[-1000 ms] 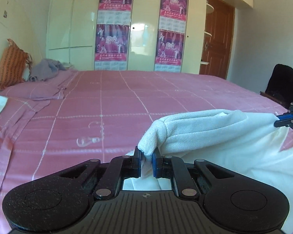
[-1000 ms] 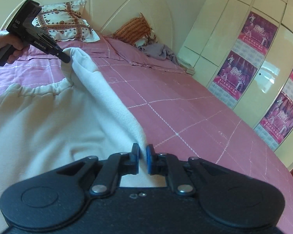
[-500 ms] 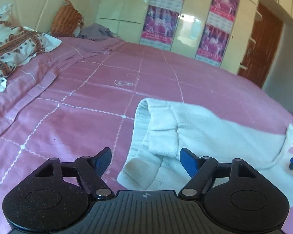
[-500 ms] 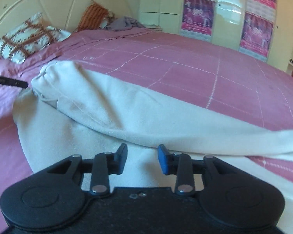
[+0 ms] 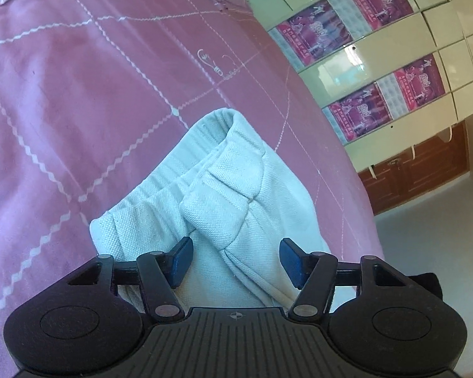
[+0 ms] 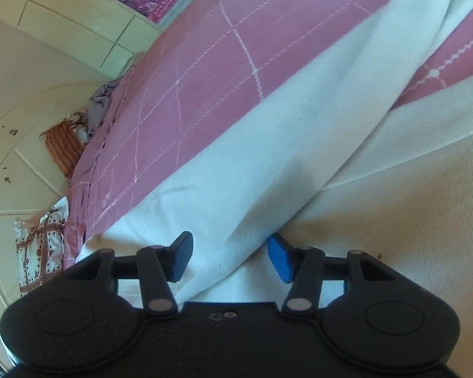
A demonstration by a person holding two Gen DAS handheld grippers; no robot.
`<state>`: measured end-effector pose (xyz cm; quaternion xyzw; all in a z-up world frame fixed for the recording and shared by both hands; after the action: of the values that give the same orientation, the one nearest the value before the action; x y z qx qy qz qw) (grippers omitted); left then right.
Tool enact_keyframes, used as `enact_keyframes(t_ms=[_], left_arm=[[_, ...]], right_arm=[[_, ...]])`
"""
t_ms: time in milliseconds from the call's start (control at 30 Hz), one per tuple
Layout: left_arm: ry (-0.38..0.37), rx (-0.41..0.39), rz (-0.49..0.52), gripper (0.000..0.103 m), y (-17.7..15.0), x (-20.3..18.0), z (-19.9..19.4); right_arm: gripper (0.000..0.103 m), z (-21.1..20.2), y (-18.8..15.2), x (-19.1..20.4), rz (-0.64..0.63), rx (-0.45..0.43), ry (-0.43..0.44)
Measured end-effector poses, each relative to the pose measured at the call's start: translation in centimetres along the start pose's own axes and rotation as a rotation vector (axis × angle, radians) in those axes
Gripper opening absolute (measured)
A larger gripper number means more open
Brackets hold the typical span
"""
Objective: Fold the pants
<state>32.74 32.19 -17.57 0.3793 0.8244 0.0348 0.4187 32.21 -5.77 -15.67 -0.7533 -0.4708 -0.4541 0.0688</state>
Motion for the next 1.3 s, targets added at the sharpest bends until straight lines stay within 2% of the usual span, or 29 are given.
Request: enact_keyframes(t_ms=[33,100,133,167,233,400,500,567,633,700,800,900,1000,1067,1133,1200,1300], left_arm=[[0.003,0.001,-0.005,0.05,0.0,0.0,0.4],[0.024,-0.007,-0.006,0.025,0.4,0.1,1.0],[0.019,-0.009,-0.014,0.017,0.6,0.0,1.2],[0.012,-0.02,-0.018,0.016,1.0,-0.2,1.2],[-0.012,-0.041,0.03,0.015,1.9,-1.4,0.4],[-0.052,-0.047,0.092,0.015,3.2,-2.2,-3.6],[0.003,0.003,0.139,0.015,2.0,-0.1,-4.8],[0.088,0.054,0.166,0.015,0.8,2.3,-4.2],[0.108,0.079,0.149,0.015,-0.1,3.6,-3.3],[0.114,0.065,0.144,0.015,-0.1,3.4,-3.4],[0.095,0.029,0.177,0.015,0.7,2.1,-4.7],[0.078,0.002,0.216,0.015,1.5,1.2,-6.1],[0.138,0.031,0.255,0.015,1.0,2.1,-5.7],[0.186,0.069,0.264,0.015,0.1,3.3,-4.5],[0.176,0.051,0.241,0.015,0.2,3.4,-4.8],[0.168,0.022,0.263,0.015,0.4,2.8,-5.8],[0.219,0.04,0.302,0.016,-0.3,3.1,-5.5]], right_arm=[[0.049,0.3,0.2,-0.3,0.001,-0.002,-0.008],[0.036,0.9,0.6,-0.7,0.002,-0.01,-0.027],[0.01,1.0,0.7,-1.0,-0.01,-0.019,-0.047],[0.007,1.0,0.7,-1.1,-0.031,-0.024,-0.066],[0.007,0.3,0.7,-0.5,-0.078,-0.044,-0.046],[0.007,-5.4,-0.6,4.9,-0.273,-0.133,0.051],[0.007,-7.9,-3.9,5.9,-0.33,-0.121,0.082],[0.008,-7.9,-6.1,5.7,-0.347,-0.087,0.067],[0.009,-6.6,-7.9,4.0,-0.336,-0.042,0.016],[0.008,-5.2,-8.8,2.0,-0.262,0.003,-0.018],[0.008,-6.1,-8.9,1.8,-0.215,-0.011,0.005],[0.008,-8.2,-8.6,3.8,-0.268,-0.049,0.047],[0.008,-9.0,-9.1,4.6,-0.282,-0.048,0.065],[0.008,-8.1,-9.9,3.6,-0.288,-0.025,0.033],[0.008,-6.4,-10.4,2.0,-0.237,0.01,0.001],[0.008,-6.5,-10.7,1.7,-0.207,0.005,0.016],[0.009,-7.4,-10.7,2.4,-0.225,-0.002,0.036]])
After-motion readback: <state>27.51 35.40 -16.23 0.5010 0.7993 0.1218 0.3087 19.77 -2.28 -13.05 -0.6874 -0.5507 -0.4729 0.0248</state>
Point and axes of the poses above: each gripper's, at about its wrist camera, not at the fingertips, and z roughly the way its jaws point, x to its left, y to its top, the point moved 10 cm from there along z, roughly the way its jaws point, and after that the axes turned 7 degrees about y, right-handed, at the moved point
